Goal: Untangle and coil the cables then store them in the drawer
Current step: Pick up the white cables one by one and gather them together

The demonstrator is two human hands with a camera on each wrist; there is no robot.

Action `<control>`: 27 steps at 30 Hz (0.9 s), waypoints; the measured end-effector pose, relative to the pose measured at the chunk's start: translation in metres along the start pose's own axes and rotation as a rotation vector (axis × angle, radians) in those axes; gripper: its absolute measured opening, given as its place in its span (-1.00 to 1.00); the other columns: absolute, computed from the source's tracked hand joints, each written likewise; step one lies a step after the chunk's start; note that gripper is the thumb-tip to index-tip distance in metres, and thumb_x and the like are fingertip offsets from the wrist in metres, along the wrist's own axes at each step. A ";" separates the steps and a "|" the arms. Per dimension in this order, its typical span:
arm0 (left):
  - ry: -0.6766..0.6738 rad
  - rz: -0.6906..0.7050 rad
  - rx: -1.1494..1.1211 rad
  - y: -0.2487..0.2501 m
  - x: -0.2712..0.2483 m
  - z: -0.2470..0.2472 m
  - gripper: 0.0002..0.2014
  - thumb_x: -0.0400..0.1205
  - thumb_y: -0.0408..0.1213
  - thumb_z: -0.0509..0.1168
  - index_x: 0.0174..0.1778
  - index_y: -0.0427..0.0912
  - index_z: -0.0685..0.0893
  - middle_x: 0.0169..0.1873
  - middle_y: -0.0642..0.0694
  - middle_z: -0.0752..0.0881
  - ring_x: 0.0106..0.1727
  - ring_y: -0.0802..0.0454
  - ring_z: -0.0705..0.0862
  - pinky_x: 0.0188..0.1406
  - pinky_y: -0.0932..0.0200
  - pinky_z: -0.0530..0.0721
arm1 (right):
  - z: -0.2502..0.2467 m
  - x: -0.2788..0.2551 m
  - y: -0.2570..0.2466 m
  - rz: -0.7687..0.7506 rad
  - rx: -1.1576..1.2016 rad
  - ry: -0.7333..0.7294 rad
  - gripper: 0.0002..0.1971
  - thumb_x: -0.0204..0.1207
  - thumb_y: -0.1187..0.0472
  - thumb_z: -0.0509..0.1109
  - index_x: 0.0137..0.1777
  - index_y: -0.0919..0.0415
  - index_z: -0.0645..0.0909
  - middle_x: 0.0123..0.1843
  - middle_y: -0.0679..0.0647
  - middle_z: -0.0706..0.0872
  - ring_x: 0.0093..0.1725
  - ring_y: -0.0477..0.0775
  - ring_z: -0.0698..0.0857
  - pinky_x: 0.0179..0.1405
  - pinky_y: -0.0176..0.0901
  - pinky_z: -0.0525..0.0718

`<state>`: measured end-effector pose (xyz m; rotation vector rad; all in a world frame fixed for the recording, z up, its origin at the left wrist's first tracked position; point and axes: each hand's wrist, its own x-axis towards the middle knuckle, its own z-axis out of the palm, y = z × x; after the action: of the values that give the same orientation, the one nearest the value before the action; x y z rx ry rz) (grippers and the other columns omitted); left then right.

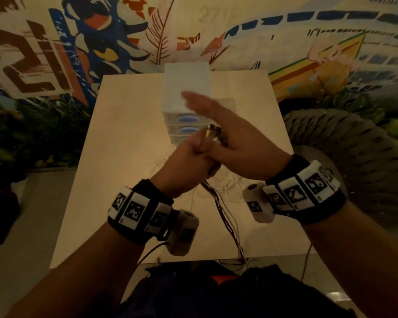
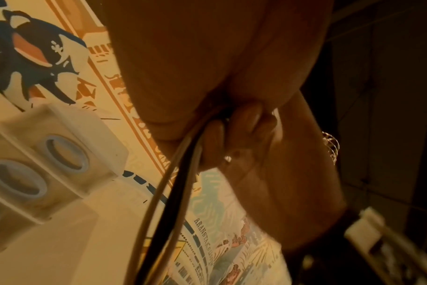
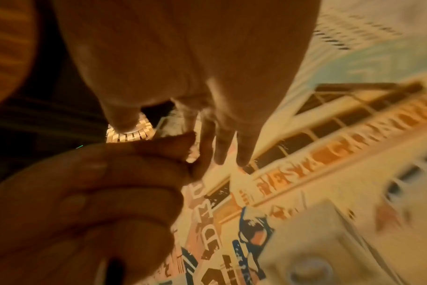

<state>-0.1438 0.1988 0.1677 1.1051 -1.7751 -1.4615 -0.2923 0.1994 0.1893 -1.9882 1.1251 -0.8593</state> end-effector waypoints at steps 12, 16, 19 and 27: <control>0.212 0.061 -0.083 -0.014 0.012 -0.024 -0.65 0.84 -0.21 0.16 -0.15 -0.34 0.67 -0.32 -0.16 0.72 -0.27 0.14 0.70 -0.14 0.35 0.65 | 0.063 -0.039 0.061 0.430 0.576 -0.092 -0.48 0.70 -0.26 0.10 -0.03 0.17 0.67 -0.42 0.20 0.25 -0.48 0.06 0.29 -0.42 -0.09 0.40; 0.122 -0.062 -0.211 -0.025 0.013 -0.025 -0.78 0.77 -0.22 0.30 0.22 -0.22 0.76 -0.41 -0.21 0.75 -0.20 -0.26 0.78 -0.28 -0.08 0.76 | 0.072 -0.034 0.058 0.396 0.395 -0.025 -0.60 0.80 -0.07 0.07 -0.20 0.05 0.56 -0.51 -0.06 0.42 -0.49 -0.05 0.38 -0.41 -0.20 0.40; 0.081 -0.110 -0.281 -0.030 0.014 -0.021 -0.70 0.83 -0.17 0.19 0.06 -0.10 0.85 -0.35 -0.32 0.79 -0.14 -0.32 0.82 -0.32 -0.14 0.79 | 0.084 -0.032 0.062 0.388 0.349 -0.040 -0.62 0.82 -0.03 0.07 -0.14 0.05 0.59 -0.48 -0.20 0.53 -0.49 -0.20 0.43 -0.37 -0.24 0.39; 0.084 -0.079 -0.508 -0.039 0.019 -0.027 -0.77 0.83 -0.13 0.19 -0.13 -0.12 0.48 -0.45 -0.05 0.16 -0.49 0.05 0.16 -0.46 0.10 0.28 | 0.100 -0.058 0.087 0.626 0.709 -0.135 -0.53 0.54 -0.41 0.22 -0.32 -0.03 0.40 -0.45 0.02 0.26 -0.51 -0.01 0.23 -0.48 -0.18 0.40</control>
<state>-0.1213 0.1664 0.1346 0.9557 -1.2123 -1.7544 -0.2733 0.2414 0.0519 -1.0124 1.0713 -0.6433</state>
